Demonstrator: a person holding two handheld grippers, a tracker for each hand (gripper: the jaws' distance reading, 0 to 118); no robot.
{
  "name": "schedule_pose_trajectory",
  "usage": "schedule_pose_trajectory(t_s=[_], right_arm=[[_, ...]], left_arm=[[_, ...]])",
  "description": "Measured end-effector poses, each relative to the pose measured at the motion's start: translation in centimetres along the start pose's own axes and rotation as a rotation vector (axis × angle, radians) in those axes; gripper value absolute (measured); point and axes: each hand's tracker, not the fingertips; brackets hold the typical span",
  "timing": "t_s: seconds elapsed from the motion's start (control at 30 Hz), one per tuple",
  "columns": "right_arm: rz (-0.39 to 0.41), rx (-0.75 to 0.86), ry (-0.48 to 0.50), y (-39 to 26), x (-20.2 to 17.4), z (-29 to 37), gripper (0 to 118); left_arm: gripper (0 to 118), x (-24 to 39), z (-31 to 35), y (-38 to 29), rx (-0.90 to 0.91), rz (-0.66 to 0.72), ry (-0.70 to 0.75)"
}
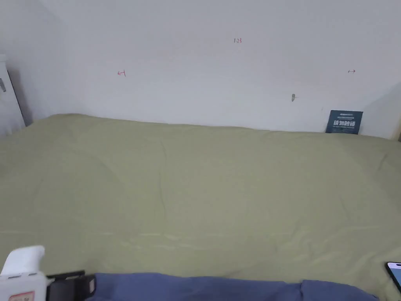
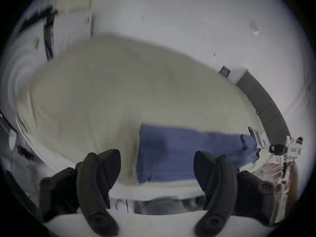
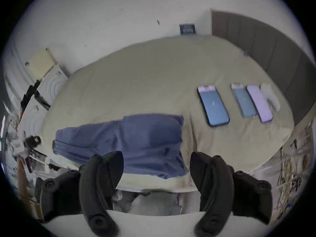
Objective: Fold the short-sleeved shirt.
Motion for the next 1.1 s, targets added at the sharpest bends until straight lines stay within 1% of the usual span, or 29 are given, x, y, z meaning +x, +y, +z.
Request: schedule_pose_trajectory(t_s=[0.07,0.13,0.17,0.2,0.23,0.27,0.3,0.33,0.4,0.47,0.57,0.6,0.67,0.7,0.73,0.77,0.8,0.83,0.87,0.9,0.93,0.97,1.0,1.07,1.1], right_arm=[[0.064,0.113,-0.024,0.3,-2.5,1.5,84],[0.108,0.237,-0.068,0.2,-5.1,2.4,84],[0.127,0.282,-0.09,0.0,-6.3,2.7,81],[0.129,0.333,-0.094,-0.3,-7.6,2.9,69],[0.135,0.386,-0.106,-0.6,-8.2,2.5,55],[0.143,0.433,-0.112,-1.0,-9.2,2.4,35],[0.145,0.462,-0.109,-1.3,-10.1,2.2,2],[0.15,0.46,-0.114,-1.6,-11.0,1.8,0],[0.164,0.473,-0.169,-2.4,-12.2,1.0,0],[0.175,0.452,-0.158,-2.8,-12.6,0.3,0],[0.194,0.422,-0.166,-3.0,-13.1,-0.5,0],[0.19,0.42,-0.16,-2.9,-12.9,-0.5,0],[0.173,0.425,-0.139,-2.8,-12.8,-0.1,0],[0.175,0.427,-0.135,-2.7,-12.6,-0.1,0],[0.173,0.426,-0.132,-2.6,-12.5,-0.1,0],[0.165,0.418,-0.124,-2.5,-12.4,0.1,0],[0.149,0.406,-0.101,-2.3,-12.1,0.1,0],[0.129,0.401,-0.083,-2.3,-11.8,-0.1,0],[0.105,0.389,-0.055,-2.2,-11.6,-0.4,0],[0.084,0.366,0.005,-2.2,-11.5,-0.4,0],[0.052,0.342,0.071,-2.1,-11.0,-1.0,0],[0.007,0.316,0.079,-2.1,-10.8,-1.4,0],[-0.022,0.297,0.073,-2.2,-10.6,-1.6,0],[-0.007,0.313,0.051,-2.6,-10.5,-1.4,0],[0.007,0.314,0.034,-2.7,-10.4,-1.4,0]], left_arm=[[94,2.7,1.1,1.3,0.107,0.0,-0.036],[93,5.5,1.4,2.0,0.17,0.02,-0.093],[92,6.6,1.3,1.9,0.191,0.009,-0.104],[88,8.2,1.1,1.7,0.224,-0.022,-0.101],[80,9.8,0.8,1.5,0.243,-0.057,-0.072],[61,11.3,0.6,1.2,0.251,-0.096,-0.035],[17,12.2,0.2,0.6,0.267,-0.122,0.001],[0,13.5,-0.1,-0.1,0.288,-0.132,0.055],[0,15.0,-0.5,-1.7,0.312,-0.147,0.067],[0,15.5,-0.6,-3.0,0.306,-0.159,0.016],[0,15.8,-1.4,-3.8,0.258,-0.199,0.024],[0,15.2,-1.6,-3.8,0.248,-0.212,0.008],[0,13.0,-1.6,-3.1,0.214,-0.188,-0.037],[2,11.9,-1.8,-2.3,0.19,-0.193,-0.076],[8,10.2,-1.9,-1.7,0.162,-0.199,-0.113],[22,7.8,-2.2,-1.1,0.138,-0.161,-0.16],[56,5.3,-2.8,-0.3,0.069,-0.114,-0.227],[85,3.1,-3.9,0.5,-0.043,-0.054,-0.313],[103,0.9,-4.8,1.1,-0.154,-0.001,-0.382],[105,-1.6,-5.7,0.5,-0.226,0.035,-0.435],[105,-4.1,-6.5,0.0,-0.227,0.075,-0.507],[105,-5.8,-7.2,-0.6,-0.238,0.118,-0.539],[105,-7.5,-8.4,-1.0,-0.219,0.193,-0.526],[105,-10.3,-10.4,-1.6,-0.288,0.345,-0.501],[105,-11.5,-11.4,-2.0,-0.337,0.389,-0.504]])
